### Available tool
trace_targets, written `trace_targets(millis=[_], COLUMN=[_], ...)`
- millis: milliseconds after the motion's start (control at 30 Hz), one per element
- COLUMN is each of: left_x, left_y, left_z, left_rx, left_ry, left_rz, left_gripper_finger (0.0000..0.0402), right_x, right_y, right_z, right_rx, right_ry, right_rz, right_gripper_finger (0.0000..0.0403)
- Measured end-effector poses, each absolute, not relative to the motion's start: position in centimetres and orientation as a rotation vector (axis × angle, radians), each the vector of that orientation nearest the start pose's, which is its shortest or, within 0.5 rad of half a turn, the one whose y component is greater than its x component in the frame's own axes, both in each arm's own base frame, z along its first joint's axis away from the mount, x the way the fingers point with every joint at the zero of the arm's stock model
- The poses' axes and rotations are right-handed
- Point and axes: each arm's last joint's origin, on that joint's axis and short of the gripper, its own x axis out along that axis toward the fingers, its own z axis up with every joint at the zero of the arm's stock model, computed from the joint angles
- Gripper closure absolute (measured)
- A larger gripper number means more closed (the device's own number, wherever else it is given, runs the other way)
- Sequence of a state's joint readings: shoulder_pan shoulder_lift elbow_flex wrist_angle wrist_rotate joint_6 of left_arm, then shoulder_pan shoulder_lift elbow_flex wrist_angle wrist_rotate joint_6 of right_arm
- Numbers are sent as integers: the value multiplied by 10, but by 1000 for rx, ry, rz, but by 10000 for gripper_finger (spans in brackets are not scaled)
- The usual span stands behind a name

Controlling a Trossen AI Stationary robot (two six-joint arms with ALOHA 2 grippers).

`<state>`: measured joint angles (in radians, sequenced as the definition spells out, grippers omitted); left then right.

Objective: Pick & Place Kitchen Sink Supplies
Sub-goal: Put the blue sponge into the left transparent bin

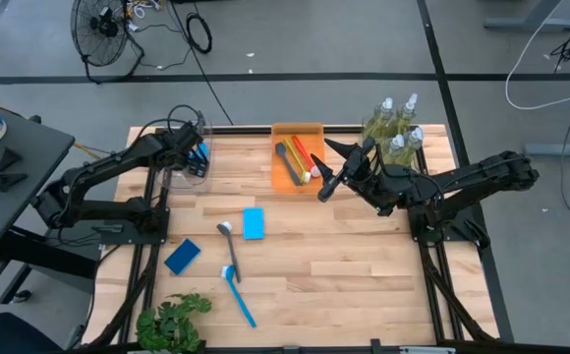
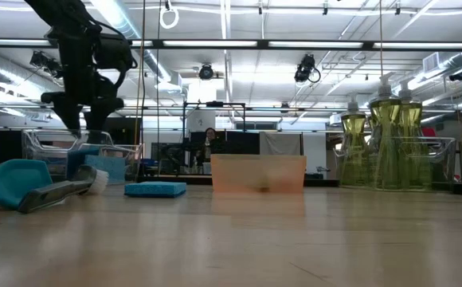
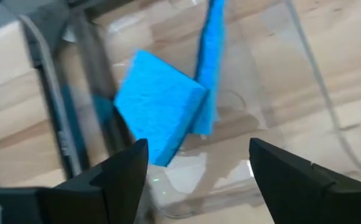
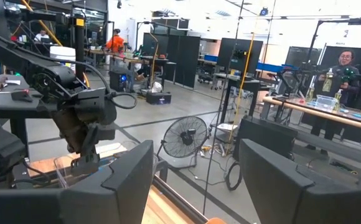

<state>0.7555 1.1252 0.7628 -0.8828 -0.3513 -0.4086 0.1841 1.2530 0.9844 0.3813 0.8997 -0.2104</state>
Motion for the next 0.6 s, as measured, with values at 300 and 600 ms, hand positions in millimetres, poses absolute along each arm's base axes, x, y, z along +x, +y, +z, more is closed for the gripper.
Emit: trace_targets(millis=[300,600], left_x=[132,143], left_y=[135,127], left_z=[221,224], left_rx=[-623,-615], left_ry=[1037,1024], left_rz=[1182,1102], left_gripper_finger=[124,124], right_x=[274,274], right_y=[28,28], right_z=[357,357], right_rx=[-142,-142], right_ry=[-23,-23], right_rz=[-722,-722], right_gripper_finger=[163,163])
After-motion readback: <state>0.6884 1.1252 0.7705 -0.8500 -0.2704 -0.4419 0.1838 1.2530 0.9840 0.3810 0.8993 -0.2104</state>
